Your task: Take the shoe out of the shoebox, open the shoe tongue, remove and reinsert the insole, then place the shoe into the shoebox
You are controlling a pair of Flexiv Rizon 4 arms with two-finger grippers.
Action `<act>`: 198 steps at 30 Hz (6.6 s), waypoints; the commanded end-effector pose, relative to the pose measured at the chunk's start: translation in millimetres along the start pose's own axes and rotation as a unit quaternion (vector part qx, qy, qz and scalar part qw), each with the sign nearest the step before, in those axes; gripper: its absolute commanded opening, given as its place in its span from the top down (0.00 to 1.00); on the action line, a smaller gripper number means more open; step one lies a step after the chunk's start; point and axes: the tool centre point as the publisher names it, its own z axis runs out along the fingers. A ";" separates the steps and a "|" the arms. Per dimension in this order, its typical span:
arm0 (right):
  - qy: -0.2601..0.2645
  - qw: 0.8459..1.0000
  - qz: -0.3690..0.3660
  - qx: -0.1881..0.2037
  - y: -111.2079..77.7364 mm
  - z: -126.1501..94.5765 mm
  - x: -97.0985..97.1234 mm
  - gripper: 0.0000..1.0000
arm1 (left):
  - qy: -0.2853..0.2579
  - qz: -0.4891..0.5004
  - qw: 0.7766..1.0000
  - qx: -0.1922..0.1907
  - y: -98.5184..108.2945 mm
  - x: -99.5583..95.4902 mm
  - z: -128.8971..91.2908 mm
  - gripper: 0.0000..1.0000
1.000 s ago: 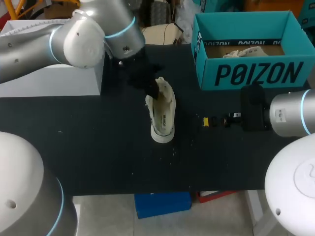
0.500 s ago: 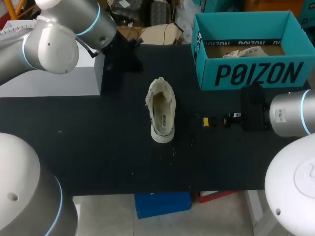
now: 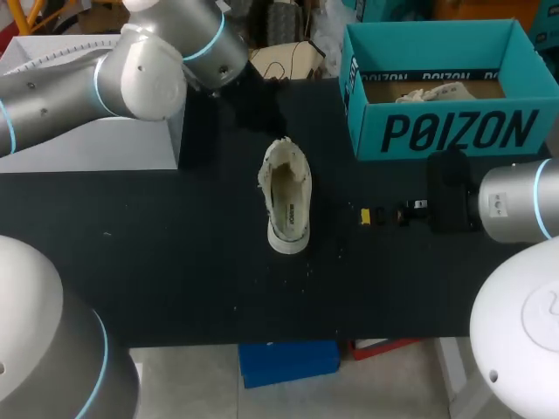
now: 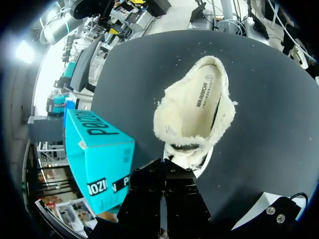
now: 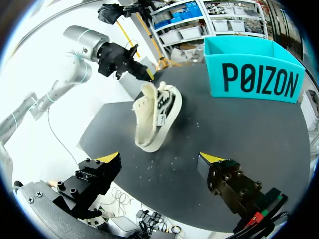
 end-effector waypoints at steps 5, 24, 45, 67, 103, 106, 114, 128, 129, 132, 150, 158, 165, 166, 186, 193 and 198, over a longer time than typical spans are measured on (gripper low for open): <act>0.002 1.000 0.002 0.004 0.8 0.0 -1.2 0.00 | -0.004 0.002 1.000 0.009 -46.9 31.8 1.2 1.00; 0.002 1.000 0.002 0.004 0.8 0.0 -1.2 0.00 | -0.004 0.022 1.000 -0.012 -50.8 47.6 -26.1 1.00; 0.002 1.000 0.002 0.004 0.8 0.0 -1.2 0.00 | 0.053 0.054 0.997 0.029 -50.5 56.0 42.2 1.00; 0.002 1.000 0.002 0.004 0.8 0.0 -1.2 0.00 | 0.082 -0.040 0.995 0.032 -88.5 88.9 -71.1 1.00; 0.002 1.000 0.002 0.004 0.8 0.0 -1.2 0.00 | -0.013 -0.232 0.972 -0.018 -97.0 180.3 -126.2 0.00; 0.002 1.000 0.002 0.004 0.8 0.0 -1.2 0.00 | -0.013 -0.232 0.972 -0.018 -97.0 180.3 -126.2 0.00; 0.002 1.000 0.002 0.004 0.8 0.0 -1.2 0.00 | -0.013 -0.232 0.972 -0.018 -97.0 180.3 -126.2 0.00; 0.002 1.000 0.002 0.004 0.8 0.0 -1.2 0.00 | -0.013 -0.232 0.972 -0.018 -97.0 180.3 -126.2 0.00; 0.002 1.000 0.002 0.004 0.8 0.0 -1.2 0.00 | -0.013 -0.232 0.972 -0.018 -97.0 180.3 -126.2 0.00; 0.002 1.000 0.002 0.004 0.8 0.0 -1.2 0.00 | -0.013 -0.232 0.972 -0.018 -97.0 180.3 -126.2 0.00; 0.002 1.000 0.002 0.004 0.8 0.0 -1.2 0.00 | -0.013 -0.232 0.972 -0.018 -97.0 180.3 -126.2 0.00; 0.002 1.000 0.002 0.004 0.8 0.0 -1.2 0.00 | -0.013 -0.232 0.972 -0.018 -97.0 180.3 -126.2 0.00; 0.002 1.000 0.002 0.004 0.8 0.0 -1.2 0.00 | -0.013 -0.232 0.972 -0.018 -97.0 180.3 -126.2 0.00; 0.002 1.000 0.002 0.004 0.8 0.0 -1.2 0.00 | -0.013 -0.232 0.972 -0.018 -97.0 180.3 -126.2 0.00; 0.002 1.000 0.002 0.004 0.8 0.0 -1.2 0.00 | -0.014 -0.399 0.916 0.021 -77.4 192.9 -145.9 0.00; -0.013 1.000 -0.009 0.024 4.6 3.9 2.3 0.00 | -0.022 -0.467 0.884 0.011 -73.8 211.1 -150.9 0.00; -0.053 0.997 0.008 0.049 16.8 21.8 12.6 0.00 | -0.022 -0.467 0.884 0.011 -73.8 211.1 -150.9 0.00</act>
